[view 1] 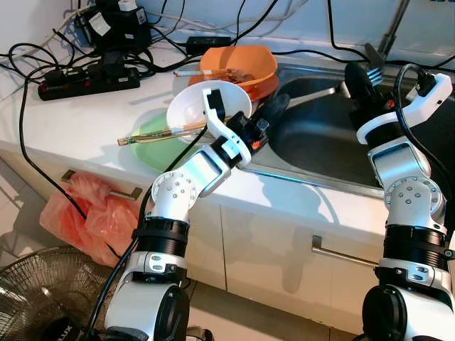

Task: Kitchen organization

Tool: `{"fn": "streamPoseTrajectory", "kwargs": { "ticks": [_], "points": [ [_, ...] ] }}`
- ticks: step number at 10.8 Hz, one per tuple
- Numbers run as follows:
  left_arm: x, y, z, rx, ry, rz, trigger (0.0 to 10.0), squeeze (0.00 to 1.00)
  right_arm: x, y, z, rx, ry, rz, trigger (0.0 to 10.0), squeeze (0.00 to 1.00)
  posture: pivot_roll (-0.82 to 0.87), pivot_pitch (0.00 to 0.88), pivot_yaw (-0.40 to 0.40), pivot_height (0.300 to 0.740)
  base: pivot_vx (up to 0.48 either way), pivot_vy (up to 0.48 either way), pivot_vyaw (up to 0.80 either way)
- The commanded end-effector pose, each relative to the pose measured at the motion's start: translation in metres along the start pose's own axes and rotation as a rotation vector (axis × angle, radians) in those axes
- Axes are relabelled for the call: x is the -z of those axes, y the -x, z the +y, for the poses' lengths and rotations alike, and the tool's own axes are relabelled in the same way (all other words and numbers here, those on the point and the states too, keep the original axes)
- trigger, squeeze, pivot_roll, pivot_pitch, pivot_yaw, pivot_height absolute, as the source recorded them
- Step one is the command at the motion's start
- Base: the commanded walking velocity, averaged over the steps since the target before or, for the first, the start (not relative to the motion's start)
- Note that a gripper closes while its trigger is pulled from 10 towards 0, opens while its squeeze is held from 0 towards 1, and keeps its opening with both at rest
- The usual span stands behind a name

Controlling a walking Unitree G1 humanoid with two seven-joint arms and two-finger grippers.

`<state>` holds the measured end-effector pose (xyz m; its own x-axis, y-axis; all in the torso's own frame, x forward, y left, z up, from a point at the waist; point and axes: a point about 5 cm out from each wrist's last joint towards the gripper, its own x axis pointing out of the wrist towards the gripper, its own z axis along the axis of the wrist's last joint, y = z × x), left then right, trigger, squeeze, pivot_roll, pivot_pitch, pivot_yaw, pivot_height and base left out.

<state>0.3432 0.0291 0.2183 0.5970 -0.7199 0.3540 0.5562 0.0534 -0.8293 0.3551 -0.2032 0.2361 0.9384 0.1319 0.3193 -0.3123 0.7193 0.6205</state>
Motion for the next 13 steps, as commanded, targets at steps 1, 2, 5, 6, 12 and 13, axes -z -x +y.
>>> {"fn": "streamPoseTrajectory", "kwargs": {
  "ticks": [1,2,5,6,12,13],
  "points": [
    [0.0240,-0.0081,-0.0065,0.050,0.092,0.003,0.0,0.00,-0.0053,-0.0037,0.0038,-0.014,0.012,-0.020,0.0,0.00,0.08,0.060,0.065,0.740,0.000,0.000,0.00],
    [0.0235,-0.0084,-0.0069,0.049,0.090,0.002,0.0,0.00,-0.0051,-0.0039,0.0034,-0.010,0.011,-0.022,0.0,0.00,0.08,0.059,0.065,0.740,0.000,0.000,0.00],
    [0.0220,-0.0093,-0.0068,0.045,0.068,0.001,0.0,0.00,-0.0047,-0.0046,0.0021,-0.002,0.011,-0.023,0.0,0.00,0.07,0.057,0.064,0.740,0.000,0.000,0.00],
    [0.0219,-0.0098,-0.0071,0.042,0.043,0.002,0.0,0.00,-0.0046,-0.0049,0.0017,-0.001,0.011,-0.022,0.0,0.00,0.08,0.056,0.064,0.740,0.000,0.000,0.00],
    [0.0212,-0.0131,-0.0094,0.036,-0.006,0.023,10.0,0.13,-0.0032,-0.0055,-0.0043,0.035,0.020,-0.030,0.0,0.00,0.08,0.044,0.073,0.740,0.000,0.000,0.00],
    [0.0224,-0.0135,-0.0096,0.038,-0.006,0.027,10.0,1.00,-0.0030,-0.0057,-0.0044,0.036,0.020,-0.032,0.0,0.00,0.08,0.043,0.072,0.740,0.000,0.000,0.00]
  ]
}}
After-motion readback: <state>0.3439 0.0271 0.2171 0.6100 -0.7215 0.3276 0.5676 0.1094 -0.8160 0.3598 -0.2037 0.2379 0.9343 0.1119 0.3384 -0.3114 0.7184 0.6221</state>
